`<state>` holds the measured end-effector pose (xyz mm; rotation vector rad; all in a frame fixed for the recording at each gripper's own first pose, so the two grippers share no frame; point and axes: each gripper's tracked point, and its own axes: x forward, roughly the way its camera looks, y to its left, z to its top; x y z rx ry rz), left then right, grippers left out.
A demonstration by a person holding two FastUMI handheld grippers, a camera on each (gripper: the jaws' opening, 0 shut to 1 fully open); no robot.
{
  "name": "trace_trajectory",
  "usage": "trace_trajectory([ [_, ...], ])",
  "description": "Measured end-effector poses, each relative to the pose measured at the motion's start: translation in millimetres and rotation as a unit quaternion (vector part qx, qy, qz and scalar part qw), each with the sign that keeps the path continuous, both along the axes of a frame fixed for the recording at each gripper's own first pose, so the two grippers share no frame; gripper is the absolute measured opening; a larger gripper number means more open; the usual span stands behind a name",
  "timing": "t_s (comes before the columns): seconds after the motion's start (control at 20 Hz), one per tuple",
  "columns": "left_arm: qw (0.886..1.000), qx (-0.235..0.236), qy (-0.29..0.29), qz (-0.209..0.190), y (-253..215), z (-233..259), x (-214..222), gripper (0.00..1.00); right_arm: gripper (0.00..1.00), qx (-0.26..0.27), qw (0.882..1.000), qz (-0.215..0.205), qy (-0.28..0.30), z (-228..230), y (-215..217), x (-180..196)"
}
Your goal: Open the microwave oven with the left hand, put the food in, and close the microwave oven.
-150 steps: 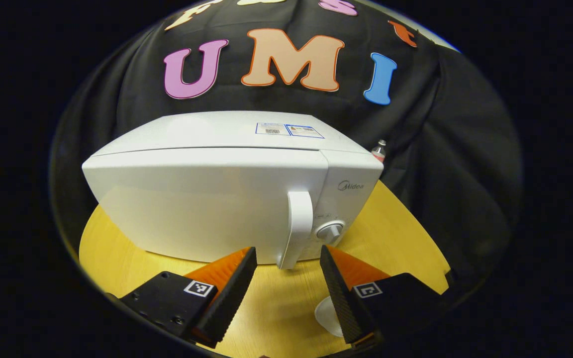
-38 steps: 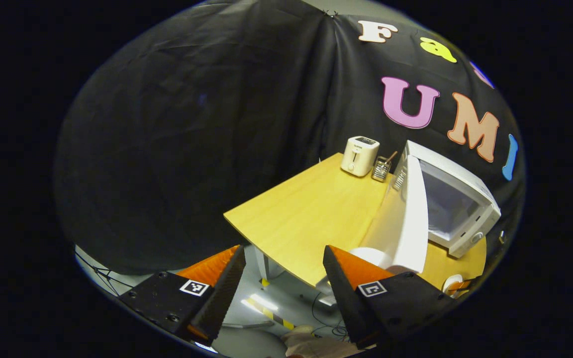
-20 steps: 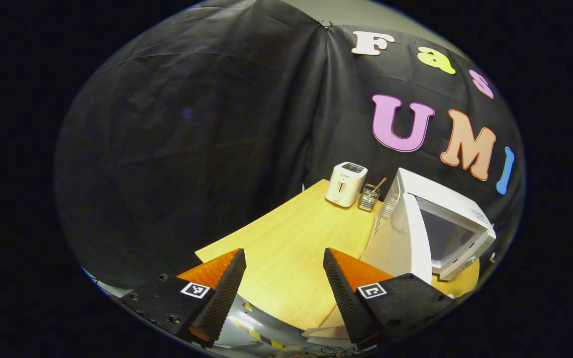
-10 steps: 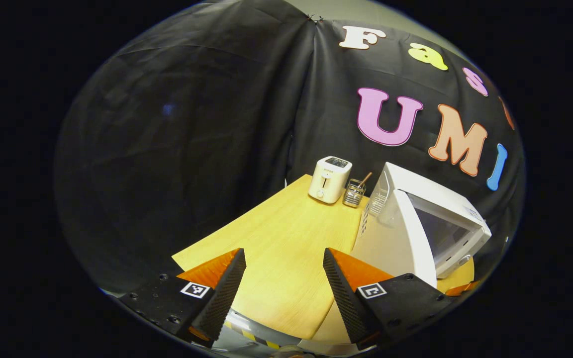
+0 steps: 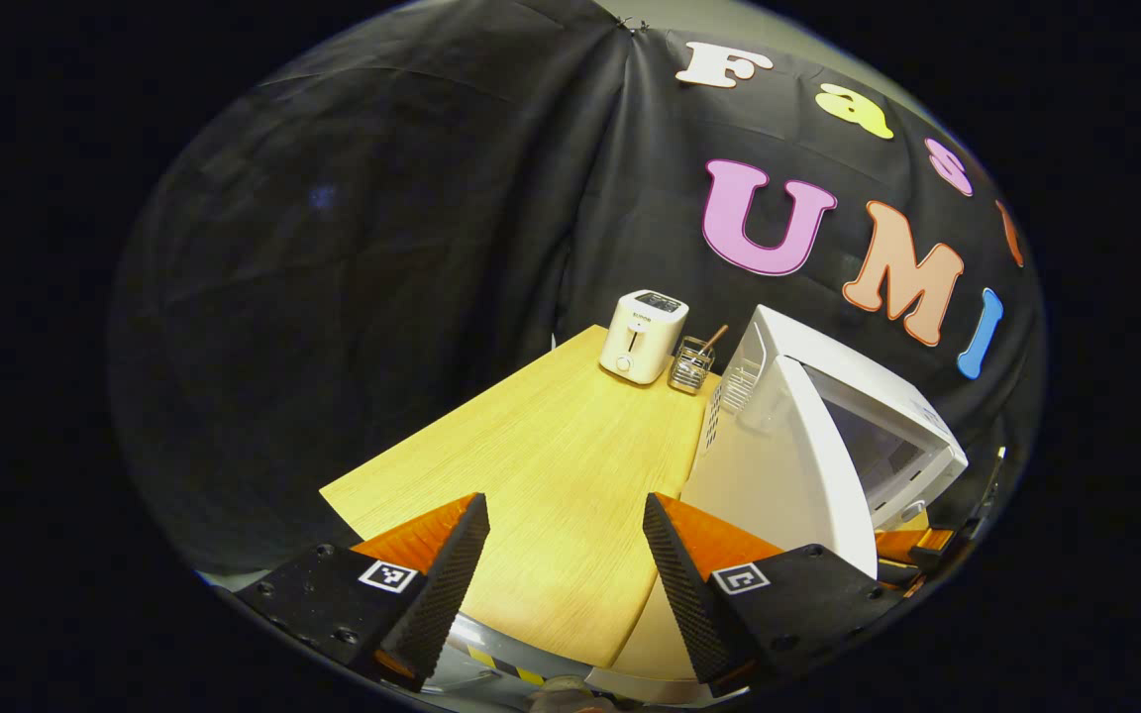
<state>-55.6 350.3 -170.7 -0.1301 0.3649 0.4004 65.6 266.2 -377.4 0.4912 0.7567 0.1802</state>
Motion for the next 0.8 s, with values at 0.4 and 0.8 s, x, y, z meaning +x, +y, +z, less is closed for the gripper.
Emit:
trace_trajectory([
  [0.4,1.000,-0.007,0.015,-0.007,2.6,-10.7,0.1,0.93,0.83,0.002,0.997,-0.035,-0.071,3.7,45.3,74.7],
  [0.8,1.000,0.001,0.029,-0.007,11.1,-11.8,-5.3,0.93,0.76,-0.014,0.991,-0.097,-0.094,-3.2,58.5,140.8],
])
